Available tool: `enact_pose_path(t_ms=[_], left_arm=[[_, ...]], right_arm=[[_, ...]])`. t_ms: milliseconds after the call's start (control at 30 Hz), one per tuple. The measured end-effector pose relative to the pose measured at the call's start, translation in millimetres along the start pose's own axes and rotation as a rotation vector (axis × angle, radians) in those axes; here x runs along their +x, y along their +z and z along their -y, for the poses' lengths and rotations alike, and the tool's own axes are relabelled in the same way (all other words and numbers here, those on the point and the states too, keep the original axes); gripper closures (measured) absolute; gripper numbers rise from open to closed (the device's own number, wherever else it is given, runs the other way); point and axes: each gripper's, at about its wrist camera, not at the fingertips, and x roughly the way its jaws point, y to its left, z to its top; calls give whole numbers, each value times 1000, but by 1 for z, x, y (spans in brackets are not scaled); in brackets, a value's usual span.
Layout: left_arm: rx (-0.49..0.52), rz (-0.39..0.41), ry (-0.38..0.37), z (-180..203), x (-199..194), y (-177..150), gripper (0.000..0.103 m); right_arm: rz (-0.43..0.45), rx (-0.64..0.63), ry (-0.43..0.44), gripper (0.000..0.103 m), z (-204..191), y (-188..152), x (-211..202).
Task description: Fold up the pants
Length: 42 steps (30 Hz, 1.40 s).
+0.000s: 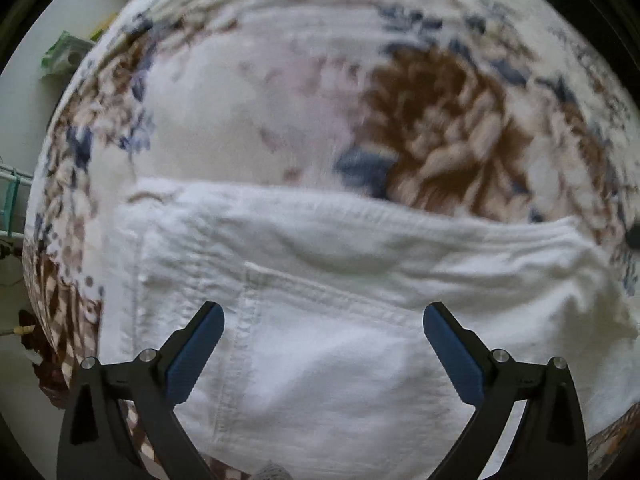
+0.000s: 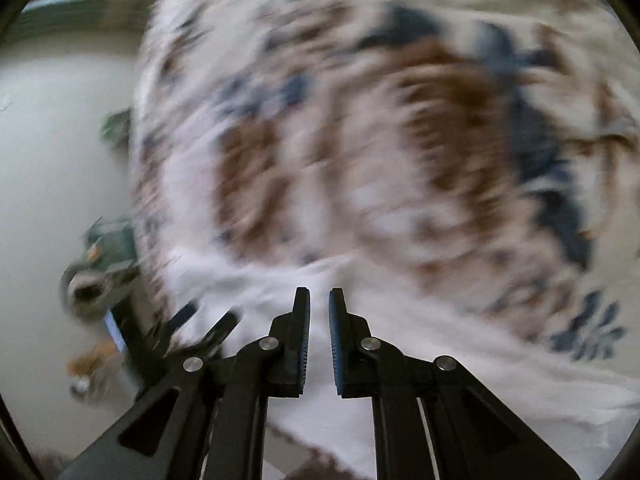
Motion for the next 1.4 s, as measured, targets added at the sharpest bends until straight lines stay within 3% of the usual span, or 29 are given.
enact_pose_path(t_ms=[100, 133, 200, 267, 300, 467, 533, 600, 633, 733, 867, 900, 933, 967, 1000, 1100, 1233, 1300, 1400], left_arm=[[16, 17, 2, 5, -3, 7, 0], [22, 11, 16, 6, 0, 9, 0], [23, -3, 41, 2, 11, 12, 0], [9, -37, 65, -9, 27, 10, 0], [-14, -50, 41, -17, 31, 9, 0], [-57, -45, -27, -37, 12, -14, 0], [-68, -55, -48, -43, 0, -33, 0], [-72, -75, -54, -47, -7, -58, 0], [-66, -85, -48, -48, -7, -69, 0], [-57, -145, -9, -50, 5, -99, 0], [-133, -204, -36, -60, 25, -124, 0], [-160, -215, -42, -63, 29, -127, 0], [-175, -217, -50, -65, 31, -129, 0], [-181, -217, -53, -66, 32, -132, 0], [-183, -219, -53, -66, 34, -135, 0], [-195, -234, -46, -73, 39, -139, 0], [-134, -171, 8, -74, 27, -120, 2], [-87, -104, 7, -51, 7, -108, 2], [11, -19, -36, -6, -15, -85, 2]], right_arm=[[-158, -44, 91, 91, -21, -13, 38], [-157, -26, 31, 91, -16, -11, 46], [-116, 37, -65, 94, -5, -12, 65], [3, 218, -29, 99, 36, 3, 49], [53, 262, -30, 99, 44, 6, 44], [34, 186, -127, 96, 30, -6, 31], [81, 125, -243, 76, 14, -31, 5], [132, 153, -292, 58, 9, -72, -21], [136, 198, -275, 52, 12, -93, -29], [110, 405, -234, 52, 31, -174, -16], [91, 711, -152, 52, 76, -249, 27], [105, 773, -120, 54, 85, -261, 34], [141, 835, -68, 64, 97, -269, 39], [174, 860, -29, 74, 101, -273, 46], [205, 865, -18, 95, 106, -275, 47], [253, 868, -26, 96, 107, -281, 45], [178, 766, -100, 95, 98, -278, 62], [153, 781, -34, 93, 100, -277, 72], [182, 783, 71, 72, 110, -273, 58]])
